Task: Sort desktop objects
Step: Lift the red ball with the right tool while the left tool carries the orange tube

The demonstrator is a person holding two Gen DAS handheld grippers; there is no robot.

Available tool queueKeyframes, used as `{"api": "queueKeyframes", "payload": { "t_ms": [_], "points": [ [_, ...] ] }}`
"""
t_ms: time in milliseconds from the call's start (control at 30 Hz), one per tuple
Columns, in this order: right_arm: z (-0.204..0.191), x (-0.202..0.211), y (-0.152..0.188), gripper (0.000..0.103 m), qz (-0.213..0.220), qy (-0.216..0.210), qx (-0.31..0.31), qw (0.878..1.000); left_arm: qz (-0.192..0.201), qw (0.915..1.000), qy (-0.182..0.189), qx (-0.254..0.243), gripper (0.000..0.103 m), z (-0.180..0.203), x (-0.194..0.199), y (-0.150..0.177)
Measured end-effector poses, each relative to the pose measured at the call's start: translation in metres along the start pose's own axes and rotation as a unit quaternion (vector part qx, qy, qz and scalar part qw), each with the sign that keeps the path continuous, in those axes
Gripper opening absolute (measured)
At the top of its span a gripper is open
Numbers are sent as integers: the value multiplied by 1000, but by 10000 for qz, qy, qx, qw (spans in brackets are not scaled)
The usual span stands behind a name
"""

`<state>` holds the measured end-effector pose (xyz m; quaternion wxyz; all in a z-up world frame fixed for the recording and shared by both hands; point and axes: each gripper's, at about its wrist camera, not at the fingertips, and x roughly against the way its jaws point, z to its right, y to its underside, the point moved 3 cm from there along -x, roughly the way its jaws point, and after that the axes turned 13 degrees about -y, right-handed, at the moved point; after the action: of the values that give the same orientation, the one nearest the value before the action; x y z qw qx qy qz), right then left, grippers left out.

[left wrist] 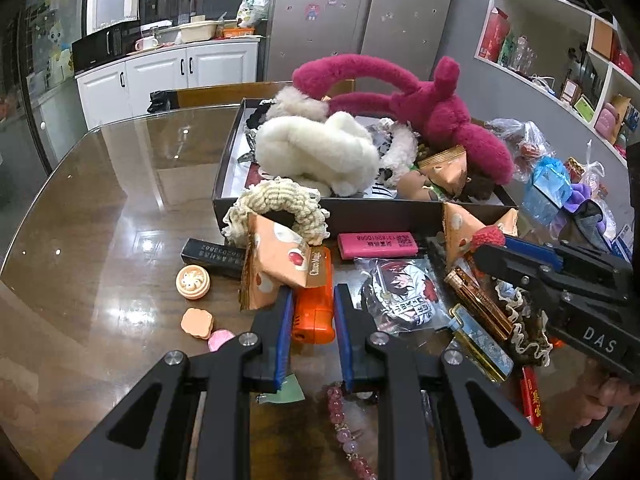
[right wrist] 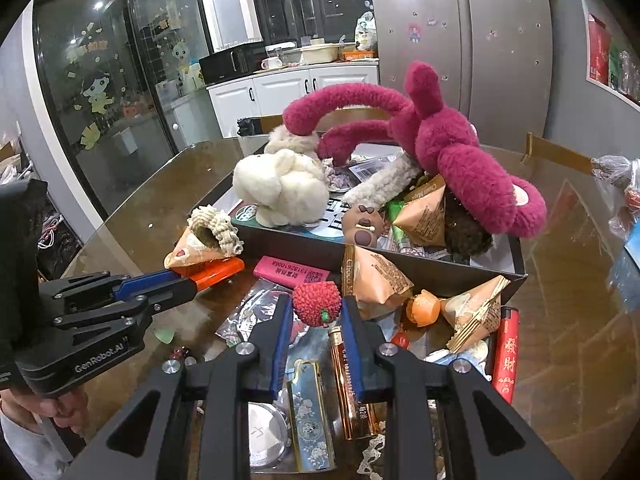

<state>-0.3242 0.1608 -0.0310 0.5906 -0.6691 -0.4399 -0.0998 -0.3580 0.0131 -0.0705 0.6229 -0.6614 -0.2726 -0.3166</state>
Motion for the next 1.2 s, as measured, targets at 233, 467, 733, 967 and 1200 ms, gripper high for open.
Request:
{"api": "queueKeyframes", "payload": {
  "t_ms": [233, 467, 733, 967, 1200],
  "points": [
    [-1, 5, -3, 25, 74, -32, -1, 10000, 301, 9994, 190, -49, 21, 10, 25, -8],
    [-3, 19, -10, 25, 266, -18, 30, 9996, 513, 9980, 360, -72, 21, 22, 45, -15],
    [-4, 25, -16, 25, 348, -13, 21, 9994, 427, 9986, 293, -54, 21, 22, 40, -15],
    [-4, 23, -18, 25, 299, 7, 38, 9995, 453, 9986, 249, -121, 21, 24, 41, -22],
    [3, 20, -22, 25, 282, 73, 22, 9996, 486, 9983, 222, -233, 21, 31, 40, -40]
  ]
}}
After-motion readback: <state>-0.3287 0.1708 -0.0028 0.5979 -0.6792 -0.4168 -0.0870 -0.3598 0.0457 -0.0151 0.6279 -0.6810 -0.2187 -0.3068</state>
